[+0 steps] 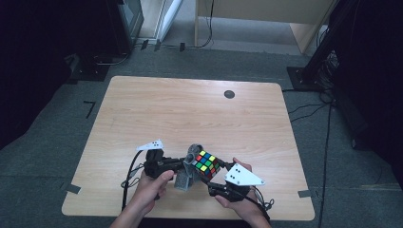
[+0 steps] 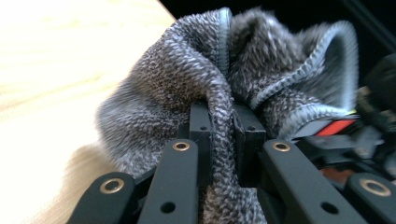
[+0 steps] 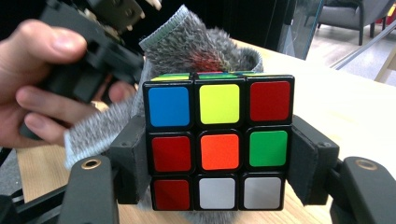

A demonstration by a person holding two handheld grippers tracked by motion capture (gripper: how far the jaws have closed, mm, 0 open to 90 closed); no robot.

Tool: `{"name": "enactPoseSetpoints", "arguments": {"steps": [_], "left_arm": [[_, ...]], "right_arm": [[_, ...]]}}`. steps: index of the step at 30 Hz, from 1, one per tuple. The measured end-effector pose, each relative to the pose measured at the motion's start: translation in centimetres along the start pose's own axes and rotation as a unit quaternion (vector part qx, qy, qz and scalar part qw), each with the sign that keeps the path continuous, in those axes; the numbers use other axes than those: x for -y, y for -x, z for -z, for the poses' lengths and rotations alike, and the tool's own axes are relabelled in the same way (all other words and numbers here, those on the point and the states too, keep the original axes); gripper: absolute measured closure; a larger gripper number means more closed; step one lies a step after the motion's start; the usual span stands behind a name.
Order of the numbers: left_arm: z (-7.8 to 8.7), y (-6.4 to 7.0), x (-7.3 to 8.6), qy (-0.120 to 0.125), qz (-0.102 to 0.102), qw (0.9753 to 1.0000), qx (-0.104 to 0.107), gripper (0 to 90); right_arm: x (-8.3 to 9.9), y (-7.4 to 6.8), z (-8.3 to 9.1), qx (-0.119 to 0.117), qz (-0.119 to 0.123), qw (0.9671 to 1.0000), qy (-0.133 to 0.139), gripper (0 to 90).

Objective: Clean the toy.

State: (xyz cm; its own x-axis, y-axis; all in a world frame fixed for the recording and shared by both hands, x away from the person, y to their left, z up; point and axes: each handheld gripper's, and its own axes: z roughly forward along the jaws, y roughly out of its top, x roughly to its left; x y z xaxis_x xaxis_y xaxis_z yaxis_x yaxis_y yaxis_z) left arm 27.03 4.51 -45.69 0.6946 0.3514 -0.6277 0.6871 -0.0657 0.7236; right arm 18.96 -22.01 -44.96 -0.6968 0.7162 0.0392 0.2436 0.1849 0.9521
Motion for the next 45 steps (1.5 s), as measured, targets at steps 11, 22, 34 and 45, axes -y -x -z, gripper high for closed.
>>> {"name": "enactPoseSetpoints", "arguments": {"steps": [11, 22, 34, 45], "left_arm": [[0.0, 3.1, -0.5, 0.02, -0.084, 0.9961, 0.021, 82.4], [-0.2, 2.6, -0.5, -0.001, -0.087, 0.9962, 0.001, 84.3], [0.1, 1.7, -0.5, 0.004, -0.071, 0.997, -0.032, 85.6], [1.5, 0.9, -0.8, 0.035, -0.049, 0.9863, -0.154, 51.0]], "right_arm": [[0.8, -0.7, -1.5, 0.018, 0.025, 0.9986, -0.044, 34.6], [0.9, -1.2, -1.6, 0.013, 0.031, 0.9983, -0.048, 34.5], [0.9, -1.3, -1.6, 0.014, 0.034, 0.9982, -0.047, 34.5], [0.8, -0.6, -1.3, 0.032, 0.033, 0.9983, -0.037, 34.6]]}}
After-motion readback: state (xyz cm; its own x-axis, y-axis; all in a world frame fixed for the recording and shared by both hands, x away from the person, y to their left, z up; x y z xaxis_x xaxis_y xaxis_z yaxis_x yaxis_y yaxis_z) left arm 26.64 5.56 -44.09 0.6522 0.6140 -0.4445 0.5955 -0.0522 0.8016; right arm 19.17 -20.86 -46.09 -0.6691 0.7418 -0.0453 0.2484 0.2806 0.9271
